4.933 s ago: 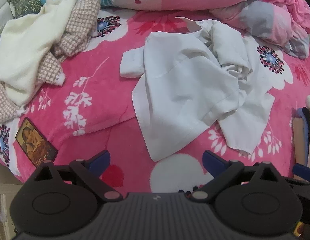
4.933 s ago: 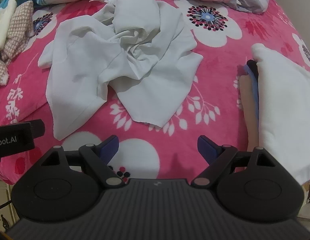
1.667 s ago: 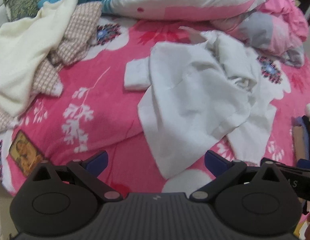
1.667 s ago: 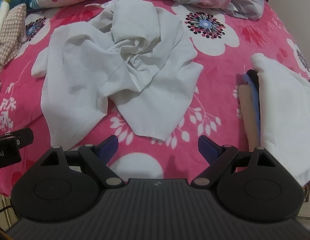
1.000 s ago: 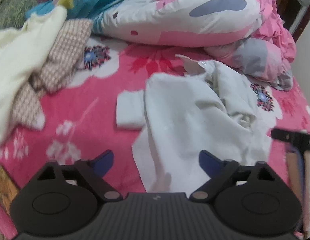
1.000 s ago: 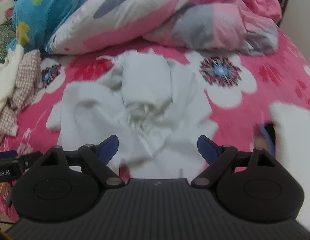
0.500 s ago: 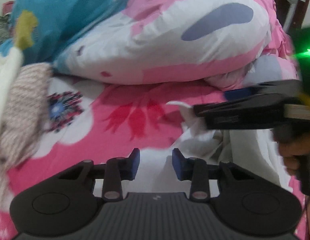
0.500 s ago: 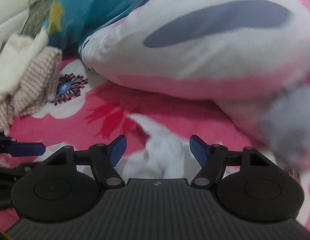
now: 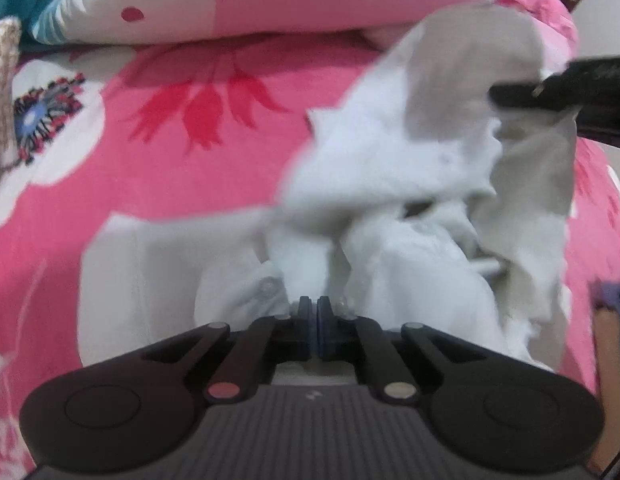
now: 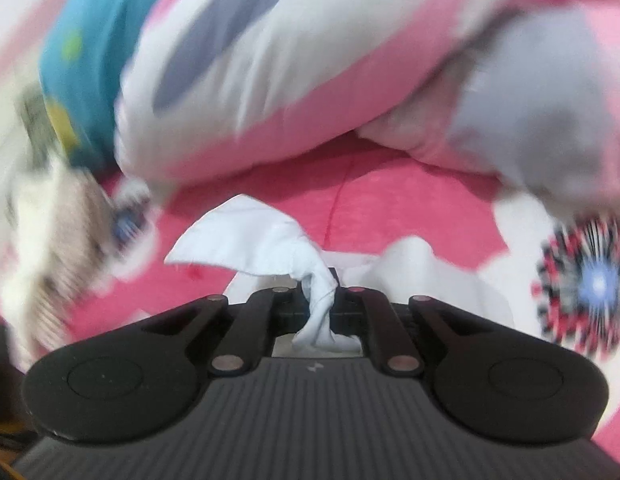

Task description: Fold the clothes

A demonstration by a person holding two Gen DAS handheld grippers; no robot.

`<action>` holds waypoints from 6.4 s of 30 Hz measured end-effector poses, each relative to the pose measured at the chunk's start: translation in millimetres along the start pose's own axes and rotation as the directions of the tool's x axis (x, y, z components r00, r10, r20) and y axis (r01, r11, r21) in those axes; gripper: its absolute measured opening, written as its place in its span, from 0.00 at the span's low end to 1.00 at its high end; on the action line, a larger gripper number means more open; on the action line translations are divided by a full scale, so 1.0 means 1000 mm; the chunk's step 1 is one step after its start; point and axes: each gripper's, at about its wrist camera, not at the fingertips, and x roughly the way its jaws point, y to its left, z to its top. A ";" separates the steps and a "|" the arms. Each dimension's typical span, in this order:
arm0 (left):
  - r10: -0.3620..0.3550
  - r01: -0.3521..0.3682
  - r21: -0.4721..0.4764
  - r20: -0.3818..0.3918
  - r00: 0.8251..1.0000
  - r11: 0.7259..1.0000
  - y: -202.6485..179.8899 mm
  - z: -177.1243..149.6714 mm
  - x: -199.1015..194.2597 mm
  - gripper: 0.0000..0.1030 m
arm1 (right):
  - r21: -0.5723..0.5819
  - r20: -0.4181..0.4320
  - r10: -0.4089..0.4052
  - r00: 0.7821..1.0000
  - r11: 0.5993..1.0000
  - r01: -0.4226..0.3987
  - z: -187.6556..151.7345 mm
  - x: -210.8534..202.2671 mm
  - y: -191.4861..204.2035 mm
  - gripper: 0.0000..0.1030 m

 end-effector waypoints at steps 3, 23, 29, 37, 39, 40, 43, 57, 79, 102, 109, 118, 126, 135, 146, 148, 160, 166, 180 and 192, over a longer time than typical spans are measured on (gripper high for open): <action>-0.038 0.039 0.022 -0.036 0.999 0.999 -0.011 -0.020 -0.008 0.02 | 0.168 0.049 0.077 0.996 0.982 -0.084 -0.019 -0.031 -0.020 0.03; -0.186 0.201 0.060 -0.195 0.963 0.978 -0.031 -0.131 -0.077 0.29 | 0.423 0.173 0.039 0.984 0.899 -0.110 -0.123 -0.190 -0.046 0.03; -0.161 0.161 0.008 -0.067 0.985 0.987 -0.008 -0.110 -0.111 0.48 | 0.421 0.204 0.035 0.978 0.899 -0.120 -0.124 -0.199 -0.049 0.03; -0.012 0.009 0.038 0.084 0.996 0.999 -0.009 -0.031 -0.030 0.45 | 0.360 0.232 0.087 0.969 0.918 -0.168 -0.105 -0.200 -0.045 0.03; -0.004 -0.002 0.065 0.096 0.995 0.998 -0.012 -0.019 -0.012 0.44 | 0.347 0.223 0.099 0.970 0.922 -0.174 -0.099 -0.197 -0.046 0.03; 0.000 -0.008 0.079 0.102 0.995 0.997 -0.014 -0.013 -0.003 0.40 | 0.342 0.218 0.106 0.970 0.923 -0.178 -0.097 -0.196 -0.047 0.03; -0.012 0.005 0.093 0.068 0.998 0.996 -0.018 -0.007 0.013 0.30 | 0.331 0.205 0.125 0.971 0.924 -0.189 -0.089 -0.191 -0.052 0.03; 0.009 -0.024 0.164 0.092 0.996 0.986 -0.039 0.004 0.037 0.02 | 0.310 0.190 0.160 0.969 0.926 -0.214 -0.077 -0.177 -0.069 0.03; 0.164 -0.262 0.021 0.733 0.660 0.965 -0.053 0.033 -0.410 0.02 | -0.042 0.508 0.180 0.842 0.982 -0.184 -0.014 -0.357 0.087 0.03; 0.022 -0.290 0.123 0.893 0.449 0.949 -0.098 -0.090 -0.673 0.02 | -0.306 0.613 0.370 0.698 0.926 -0.221 -0.077 -0.584 0.229 0.03; -0.012 -0.265 0.156 0.881 0.474 0.952 -0.107 -0.103 -0.676 0.02 | -0.244 0.617 0.345 0.708 0.938 -0.245 -0.085 -0.590 0.221 0.03; 0.049 -0.244 0.149 0.754 0.655 0.958 -0.081 -0.027 -0.572 0.02 | -0.102 0.511 0.294 0.808 0.954 -0.283 -0.048 -0.521 0.180 0.03; 0.132 -0.241 0.154 0.508 0.851 0.958 -0.028 0.090 -0.382 0.02 | 0.107 0.284 0.257 0.924 0.949 -0.297 0.011 -0.351 0.083 0.03; 0.196 -0.235 0.229 0.183 0.963 0.944 0.032 0.164 -0.080 0.02 | 0.220 0.077 0.142 0.987 0.963 -0.156 0.053 -0.117 -0.061 0.03; 0.253 -0.266 0.311 0.085 0.964 0.912 0.062 0.151 0.123 0.03 | 0.348 -0.034 -0.034 0.999 0.937 0.044 0.019 0.053 -0.184 0.04; 0.243 -0.265 0.302 0.108 0.964 0.916 0.067 0.149 0.124 0.04 | 0.385 -0.009 -0.027 1.000 0.923 0.029 0.013 0.062 -0.195 0.05; 0.039 -0.037 -0.039 0.070 0.997 0.999 0.141 0.140 0.085 0.63 | 0.655 0.091 0.060 0.994 0.749 -0.105 -0.003 0.057 -0.215 0.47; 0.024 -0.009 -0.138 0.106 0.994 0.990 0.178 0.116 0.044 0.65 | 0.426 0.010 -0.145 0.989 0.896 0.127 0.017 0.043 -0.166 0.70; 0.021 0.013 -0.184 0.183 0.983 0.983 0.196 -0.010 -0.210 0.65 | 0.252 0.074 0.052 0.996 0.965 -0.069 -0.044 -0.056 -0.010 0.68; 0.121 -0.125 -0.281 -0.033 0.992 0.952 0.206 -0.179 -0.259 0.60 | 0.282 -0.211 0.313 0.926 0.927 -0.249 -0.110 0.006 0.150 0.55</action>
